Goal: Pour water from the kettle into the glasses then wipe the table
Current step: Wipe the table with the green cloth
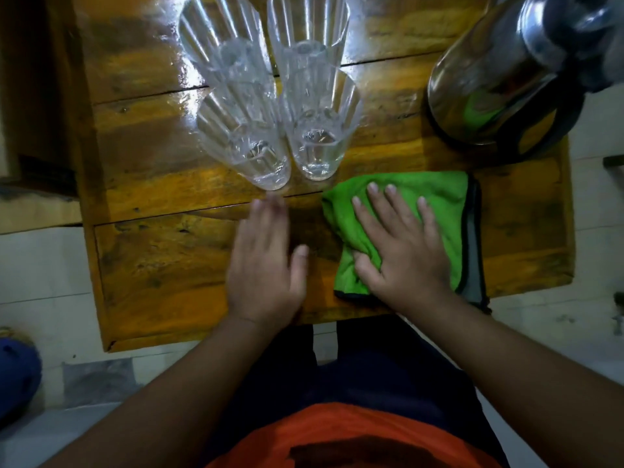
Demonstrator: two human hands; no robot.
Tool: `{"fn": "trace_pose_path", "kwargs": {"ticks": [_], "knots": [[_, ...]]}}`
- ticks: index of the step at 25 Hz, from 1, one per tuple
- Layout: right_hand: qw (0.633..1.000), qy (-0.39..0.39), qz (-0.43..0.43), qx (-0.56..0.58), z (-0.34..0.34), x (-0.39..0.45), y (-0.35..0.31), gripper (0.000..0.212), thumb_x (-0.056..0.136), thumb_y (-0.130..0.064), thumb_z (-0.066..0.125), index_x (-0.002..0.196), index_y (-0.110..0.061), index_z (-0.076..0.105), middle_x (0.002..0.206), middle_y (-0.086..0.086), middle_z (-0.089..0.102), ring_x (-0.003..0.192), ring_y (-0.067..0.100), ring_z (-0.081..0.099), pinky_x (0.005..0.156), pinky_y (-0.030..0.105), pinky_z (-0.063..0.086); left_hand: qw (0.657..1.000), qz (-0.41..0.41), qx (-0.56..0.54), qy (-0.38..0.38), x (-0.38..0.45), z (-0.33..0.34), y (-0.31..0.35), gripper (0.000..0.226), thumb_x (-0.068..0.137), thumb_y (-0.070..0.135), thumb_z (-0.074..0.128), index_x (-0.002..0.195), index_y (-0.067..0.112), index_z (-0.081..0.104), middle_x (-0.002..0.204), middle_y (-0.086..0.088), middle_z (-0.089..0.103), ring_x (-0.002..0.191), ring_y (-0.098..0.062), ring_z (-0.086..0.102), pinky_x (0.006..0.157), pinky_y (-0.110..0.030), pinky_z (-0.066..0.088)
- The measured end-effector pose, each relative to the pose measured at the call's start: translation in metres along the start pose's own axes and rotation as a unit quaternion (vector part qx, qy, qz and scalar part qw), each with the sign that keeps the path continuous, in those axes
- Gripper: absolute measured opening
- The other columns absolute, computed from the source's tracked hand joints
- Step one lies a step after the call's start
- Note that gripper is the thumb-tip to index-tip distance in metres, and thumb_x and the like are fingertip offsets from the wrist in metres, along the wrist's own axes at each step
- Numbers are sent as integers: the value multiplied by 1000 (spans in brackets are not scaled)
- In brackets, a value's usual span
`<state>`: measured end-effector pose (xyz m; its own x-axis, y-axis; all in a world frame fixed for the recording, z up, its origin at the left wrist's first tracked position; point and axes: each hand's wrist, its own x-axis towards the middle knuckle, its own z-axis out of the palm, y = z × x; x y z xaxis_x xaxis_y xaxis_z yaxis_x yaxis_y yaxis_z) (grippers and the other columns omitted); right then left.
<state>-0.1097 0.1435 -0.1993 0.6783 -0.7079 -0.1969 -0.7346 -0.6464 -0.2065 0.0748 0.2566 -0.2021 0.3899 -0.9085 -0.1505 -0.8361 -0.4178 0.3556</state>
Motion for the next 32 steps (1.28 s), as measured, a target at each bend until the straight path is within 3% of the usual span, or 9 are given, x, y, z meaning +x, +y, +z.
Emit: {"fn": "trace_pose_path", "kwargs": {"ticks": [3, 7, 13, 18, 25, 30, 32], "knots": [[1000, 7, -15, 12, 1, -20, 15, 76, 85, -48, 56, 155, -28, 34, 165, 1, 26, 154, 21, 20, 122, 54, 12, 996, 87, -1, -2, 13, 20, 34, 64, 99, 36, 38, 156, 9, 25, 165, -8, 22, 153, -24, 14, 123, -45, 15], [998, 14, 21, 50, -5, -12, 24, 75, 81, -47, 57, 153, -32, 37, 165, -3, 28, 154, 18, 19, 123, 51, 10, 996, 73, 52, 14, 13, 31, 34, 65, 97, 38, 40, 155, 9, 28, 164, -9, 24, 153, -23, 16, 124, -42, 10], [994, 19, 93, 58, -20, 57, 20, 78, 85, -45, 50, 157, -30, 26, 170, 0, 17, 156, 20, 10, 124, 51, 6, 995, 76, 63, 21, 15, 29, 38, 67, 95, 37, 41, 155, 10, 29, 164, -8, 23, 153, -22, 18, 124, -43, 11], [996, -18, 75, 39, -14, 12, 24, 76, 88, -43, 49, 158, -28, 23, 170, -1, 14, 156, 17, 5, 124, 48, 4, 996, 69, 61, 16, 15, 28, 39, 68, 95, 38, 43, 155, 10, 30, 164, -7, 23, 153, -21, 17, 124, -43, 11], [995, -2, 89, 49, -18, 45, 21, 72, 94, -49, 45, 159, -29, 20, 170, -1, 14, 157, 19, 7, 124, 50, 5, 995, 71, 68, 10, 15, 28, 38, 69, 94, 38, 43, 155, 11, 29, 164, -8, 23, 153, -22, 18, 124, -44, 12], [999, -32, 15, 12, -5, -31, 35, 76, 89, -48, 55, 156, -30, 24, 167, 0, 18, 155, 19, 12, 123, 50, 7, 996, 67, 66, 11, 16, 29, 38, 68, 95, 38, 42, 156, 12, 28, 164, -7, 22, 153, -21, 16, 124, -43, 10], [999, -45, 15, 17, -8, -23, 37, 78, 88, -49, 54, 157, -32, 22, 167, -2, 16, 156, 19, 9, 123, 50, 6, 996, 67, 66, 11, 16, 30, 39, 68, 95, 38, 42, 156, 12, 27, 164, -7, 22, 153, -21, 15, 124, -43, 10]]}}
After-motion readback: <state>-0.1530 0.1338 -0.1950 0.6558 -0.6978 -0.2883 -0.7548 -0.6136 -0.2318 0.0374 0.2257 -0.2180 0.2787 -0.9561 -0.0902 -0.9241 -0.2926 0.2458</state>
